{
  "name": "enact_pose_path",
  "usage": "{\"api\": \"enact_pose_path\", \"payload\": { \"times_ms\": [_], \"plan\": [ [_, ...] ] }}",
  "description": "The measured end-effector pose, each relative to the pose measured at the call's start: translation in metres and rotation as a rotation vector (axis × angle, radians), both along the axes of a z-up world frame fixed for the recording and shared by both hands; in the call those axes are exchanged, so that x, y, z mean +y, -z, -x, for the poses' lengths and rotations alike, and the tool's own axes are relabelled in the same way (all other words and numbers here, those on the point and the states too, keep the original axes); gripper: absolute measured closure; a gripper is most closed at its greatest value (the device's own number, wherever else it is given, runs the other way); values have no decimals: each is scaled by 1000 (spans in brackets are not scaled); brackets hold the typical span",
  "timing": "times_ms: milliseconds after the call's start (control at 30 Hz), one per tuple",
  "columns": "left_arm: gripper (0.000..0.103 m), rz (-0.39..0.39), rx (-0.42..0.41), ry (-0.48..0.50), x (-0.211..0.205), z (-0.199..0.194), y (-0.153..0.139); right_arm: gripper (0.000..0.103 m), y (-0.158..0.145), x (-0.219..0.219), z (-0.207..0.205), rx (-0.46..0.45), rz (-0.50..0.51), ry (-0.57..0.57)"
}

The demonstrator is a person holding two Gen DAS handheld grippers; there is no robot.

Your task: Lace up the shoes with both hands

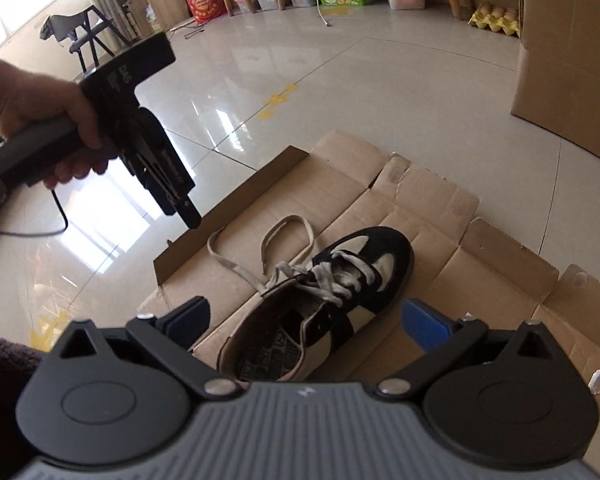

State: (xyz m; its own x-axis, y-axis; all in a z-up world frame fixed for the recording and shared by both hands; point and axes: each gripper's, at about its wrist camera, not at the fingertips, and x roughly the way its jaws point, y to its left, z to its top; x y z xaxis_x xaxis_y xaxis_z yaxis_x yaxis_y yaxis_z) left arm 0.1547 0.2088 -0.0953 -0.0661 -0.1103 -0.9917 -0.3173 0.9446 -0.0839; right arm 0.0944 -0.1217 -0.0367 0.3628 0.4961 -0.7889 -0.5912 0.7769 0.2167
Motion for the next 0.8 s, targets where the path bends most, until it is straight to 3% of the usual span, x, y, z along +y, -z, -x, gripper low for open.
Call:
{"api": "enact_pose_path", "payload": {
  "times_ms": [133, 367, 533, 600, 800],
  "plan": [
    [58, 11, -23, -233, 10, 6, 36, 0, 3, -4, 0, 4, 10, 12],
    [58, -1, -51, -394, 10, 15, 70, 0, 12, -8, 2, 22, 33, 20],
    [59, -29, -51, -396, 1, 18, 64, 0, 15, -12, 2, 30, 39, 27],
    [59, -22, -86, -394, -2, 16, 53, 0, 16, -12, 2, 32, 41, 26],
    [59, 52, -162, -384, -18, -12, 40, 0, 18, -7, 0, 36, 40, 22]
  ]
}}
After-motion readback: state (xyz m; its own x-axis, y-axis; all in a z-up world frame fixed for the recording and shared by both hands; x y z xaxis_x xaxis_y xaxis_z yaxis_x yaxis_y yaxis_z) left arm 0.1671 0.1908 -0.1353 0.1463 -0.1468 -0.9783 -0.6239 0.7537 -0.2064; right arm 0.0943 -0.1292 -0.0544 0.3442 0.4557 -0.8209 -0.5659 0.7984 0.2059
